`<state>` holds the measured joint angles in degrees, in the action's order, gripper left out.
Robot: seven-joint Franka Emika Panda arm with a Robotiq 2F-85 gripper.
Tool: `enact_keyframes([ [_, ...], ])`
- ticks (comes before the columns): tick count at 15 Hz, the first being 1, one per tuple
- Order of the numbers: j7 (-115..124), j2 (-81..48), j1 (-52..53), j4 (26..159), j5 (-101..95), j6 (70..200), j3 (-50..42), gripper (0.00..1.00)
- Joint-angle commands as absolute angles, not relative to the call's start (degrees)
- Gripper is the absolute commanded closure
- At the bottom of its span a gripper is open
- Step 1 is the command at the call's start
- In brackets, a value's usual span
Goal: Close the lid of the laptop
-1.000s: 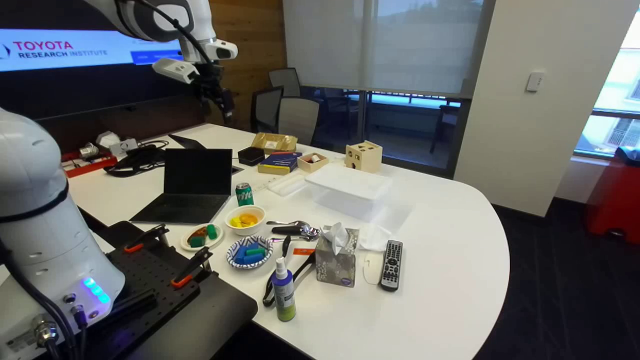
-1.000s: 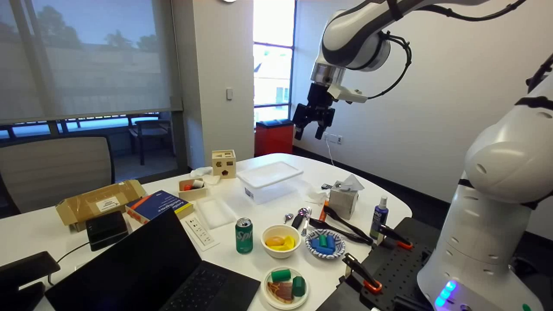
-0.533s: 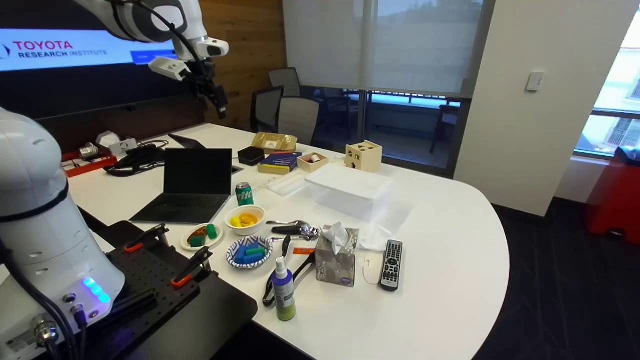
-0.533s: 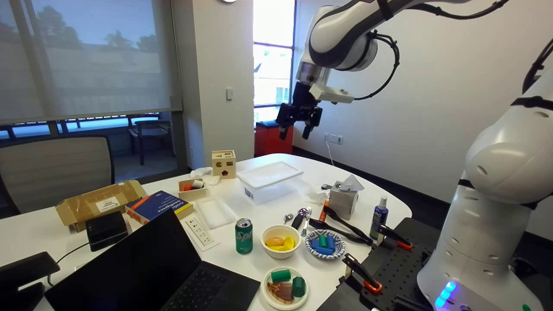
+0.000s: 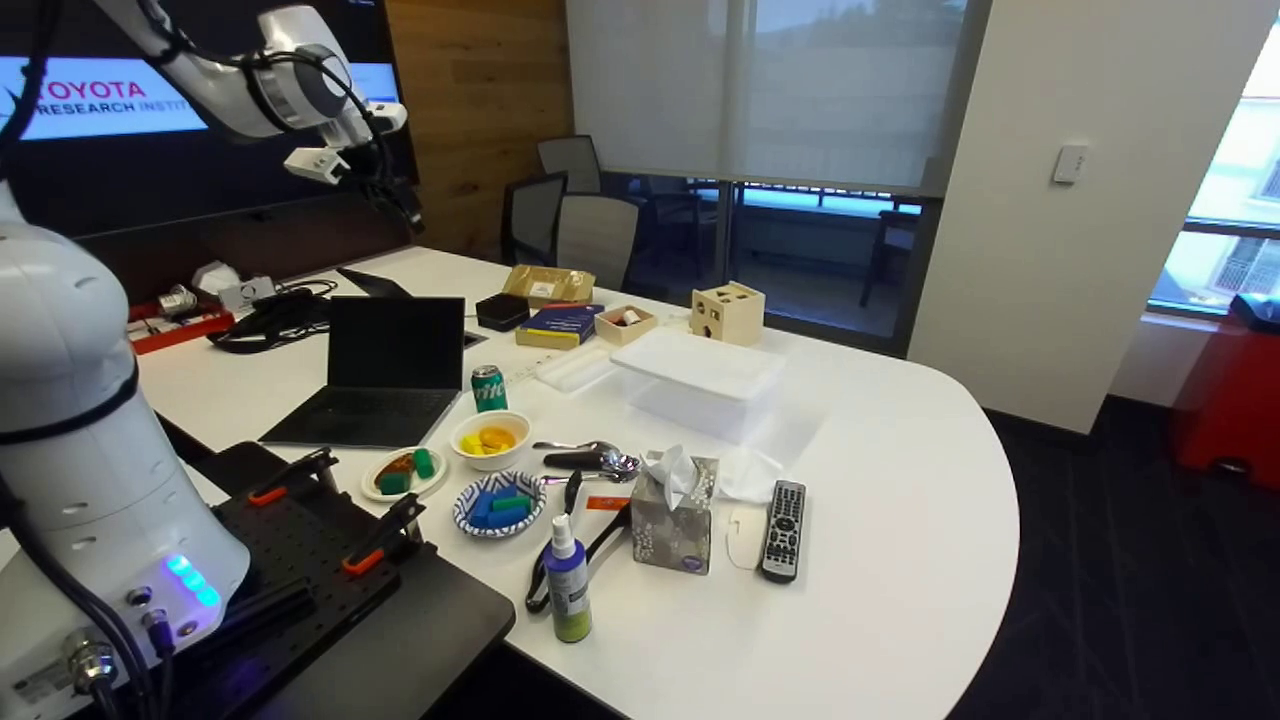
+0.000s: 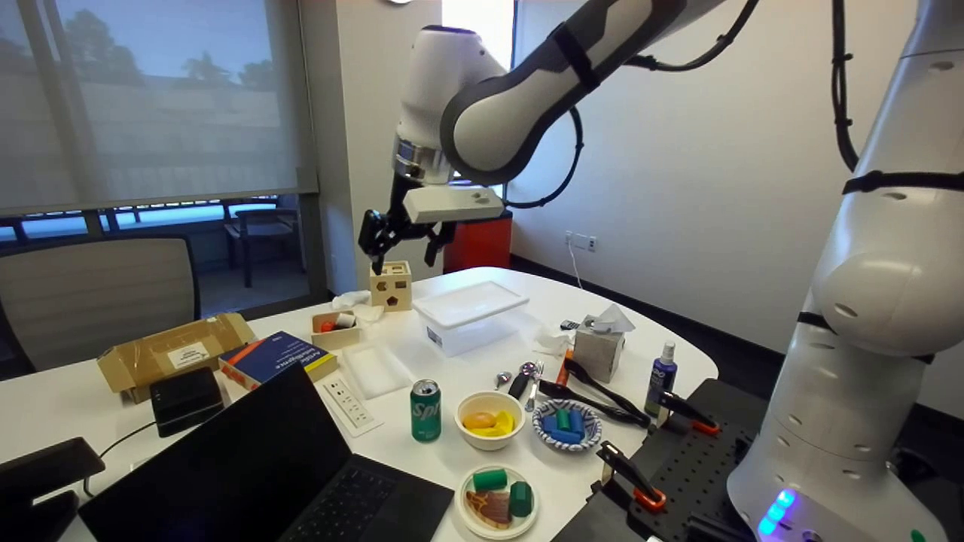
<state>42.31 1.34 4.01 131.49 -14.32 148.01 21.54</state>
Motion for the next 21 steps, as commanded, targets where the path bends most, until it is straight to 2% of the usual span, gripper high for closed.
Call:
enact_keyframes([
  [1, 54.1, -11.8, 10.3, 119.8, -27.6, 146.1, 18.8, 0.0],
  [9, 55.3, -38.0, 28.5, 93.6, -28.1, 147.4, 6.9, 0.0],
  [21, 56.6, -65.4, 40.3, 56.7, -21.1, 141.2, -7.9, 0.0],
])
